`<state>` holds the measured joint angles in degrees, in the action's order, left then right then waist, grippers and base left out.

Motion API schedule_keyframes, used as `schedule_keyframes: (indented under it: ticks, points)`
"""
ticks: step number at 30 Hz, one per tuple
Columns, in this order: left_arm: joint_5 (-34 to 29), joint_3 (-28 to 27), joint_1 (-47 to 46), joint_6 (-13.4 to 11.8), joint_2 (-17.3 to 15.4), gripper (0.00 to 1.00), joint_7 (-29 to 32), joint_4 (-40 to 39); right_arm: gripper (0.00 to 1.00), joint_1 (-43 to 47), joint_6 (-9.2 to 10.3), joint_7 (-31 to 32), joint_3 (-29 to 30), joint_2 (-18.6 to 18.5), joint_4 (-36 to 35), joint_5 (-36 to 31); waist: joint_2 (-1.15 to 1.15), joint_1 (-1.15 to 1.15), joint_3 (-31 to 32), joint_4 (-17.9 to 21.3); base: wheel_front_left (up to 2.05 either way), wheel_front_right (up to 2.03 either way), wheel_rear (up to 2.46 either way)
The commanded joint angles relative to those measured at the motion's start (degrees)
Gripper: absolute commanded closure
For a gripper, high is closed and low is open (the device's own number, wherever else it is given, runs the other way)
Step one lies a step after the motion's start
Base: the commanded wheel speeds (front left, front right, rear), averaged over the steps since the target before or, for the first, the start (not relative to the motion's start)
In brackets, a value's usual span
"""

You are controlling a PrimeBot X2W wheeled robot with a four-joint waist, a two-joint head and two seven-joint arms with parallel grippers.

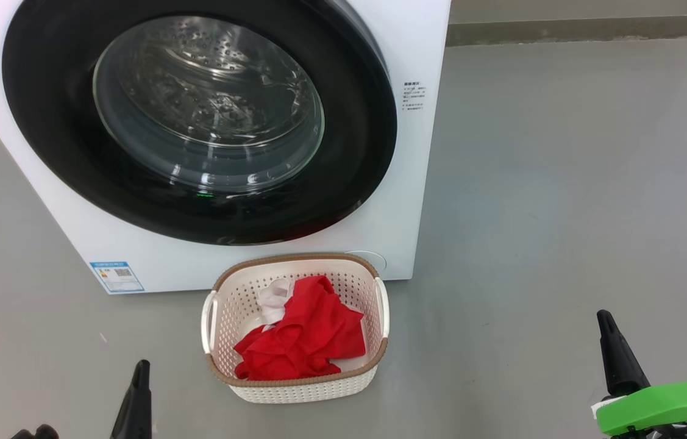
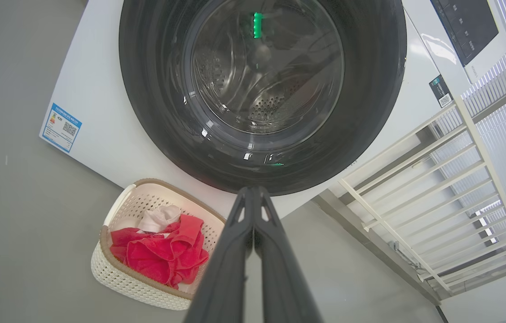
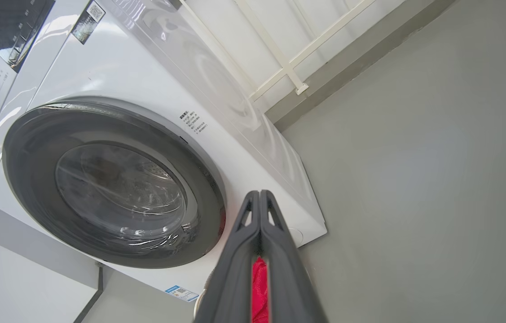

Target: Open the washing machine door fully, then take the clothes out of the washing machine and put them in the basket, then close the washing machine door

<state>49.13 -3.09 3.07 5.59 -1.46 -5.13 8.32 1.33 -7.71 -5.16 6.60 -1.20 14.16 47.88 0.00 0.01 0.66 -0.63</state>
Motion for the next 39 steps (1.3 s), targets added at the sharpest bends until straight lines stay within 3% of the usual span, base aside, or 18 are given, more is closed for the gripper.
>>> schedule_keyframes:
  ticks: [1, 39]
  points:
    - [2.1, -1.3, -2.7, 0.6, -0.8, 1.0, 0.4, -0.9, 1.0, -2.8, 0.1, 0.4, -0.3, -0.9, -1.3, 2.2, 0.0, -0.01, 0.0, 0.0, 0.0, 0.0, 0.0]
    - [25.5, -2.5, -6.4, 1.3, -1.2, 1.0, 6.8, 2.9, 1.0, -5.5, 0.17, 6.8, -0.2, -1.4, -0.6, 26.3, 0.0, -0.01, -0.5, 0.4, 0.0, 0.0, 0.0]
